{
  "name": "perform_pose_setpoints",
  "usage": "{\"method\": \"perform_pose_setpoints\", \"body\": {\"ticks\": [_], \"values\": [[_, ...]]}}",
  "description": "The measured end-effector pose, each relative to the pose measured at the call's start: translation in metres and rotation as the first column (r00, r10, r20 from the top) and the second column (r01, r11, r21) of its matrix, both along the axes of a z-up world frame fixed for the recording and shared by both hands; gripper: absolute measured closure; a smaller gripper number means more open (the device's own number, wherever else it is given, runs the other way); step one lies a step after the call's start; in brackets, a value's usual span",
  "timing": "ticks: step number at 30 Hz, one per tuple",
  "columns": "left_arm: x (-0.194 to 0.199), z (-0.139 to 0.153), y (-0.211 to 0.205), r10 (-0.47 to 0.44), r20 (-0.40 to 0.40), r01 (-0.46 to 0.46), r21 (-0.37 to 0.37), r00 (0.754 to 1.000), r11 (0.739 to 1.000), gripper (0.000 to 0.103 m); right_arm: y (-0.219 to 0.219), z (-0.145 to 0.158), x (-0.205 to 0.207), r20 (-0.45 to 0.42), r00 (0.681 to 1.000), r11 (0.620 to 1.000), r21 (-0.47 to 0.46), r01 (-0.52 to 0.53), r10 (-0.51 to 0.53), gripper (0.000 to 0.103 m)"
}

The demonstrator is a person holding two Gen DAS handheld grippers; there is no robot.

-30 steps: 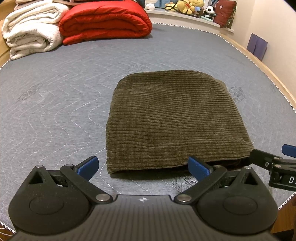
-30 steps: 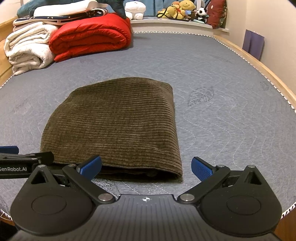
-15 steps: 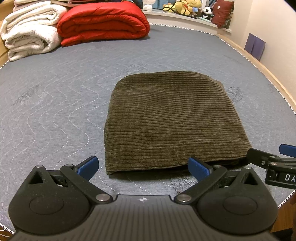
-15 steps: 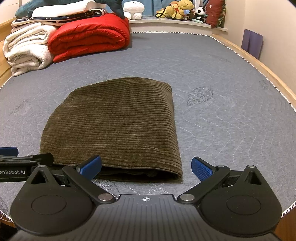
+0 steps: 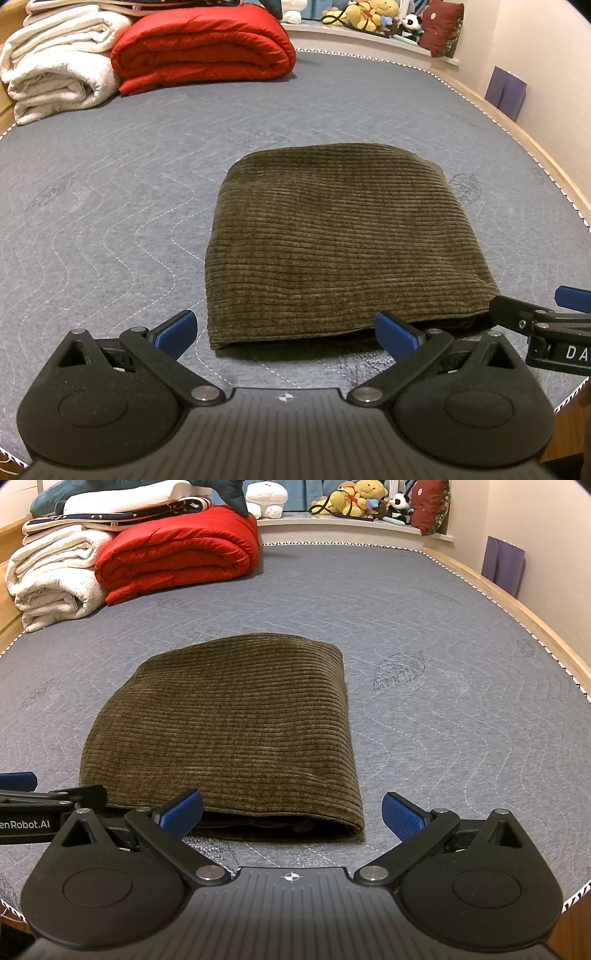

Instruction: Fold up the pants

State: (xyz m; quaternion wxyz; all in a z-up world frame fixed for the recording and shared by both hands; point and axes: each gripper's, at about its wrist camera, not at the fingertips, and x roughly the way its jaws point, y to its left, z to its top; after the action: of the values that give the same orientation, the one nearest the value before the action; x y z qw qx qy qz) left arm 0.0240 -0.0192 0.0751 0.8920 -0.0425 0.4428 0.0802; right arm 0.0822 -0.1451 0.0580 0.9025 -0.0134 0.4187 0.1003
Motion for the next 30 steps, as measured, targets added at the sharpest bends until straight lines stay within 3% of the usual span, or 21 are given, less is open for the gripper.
{"method": "perform_pose_setpoints", "body": {"ticks": [30], "values": [[0.0008, -0.0033, 0.0003, -0.047, 0.008, 0.047, 0.012, 0.999, 0.999, 0.0, -0.0002, 0.001, -0.0004, 0.0, 1.0, 1.0, 0.004, -0.004, 0.004, 0.001]]}}
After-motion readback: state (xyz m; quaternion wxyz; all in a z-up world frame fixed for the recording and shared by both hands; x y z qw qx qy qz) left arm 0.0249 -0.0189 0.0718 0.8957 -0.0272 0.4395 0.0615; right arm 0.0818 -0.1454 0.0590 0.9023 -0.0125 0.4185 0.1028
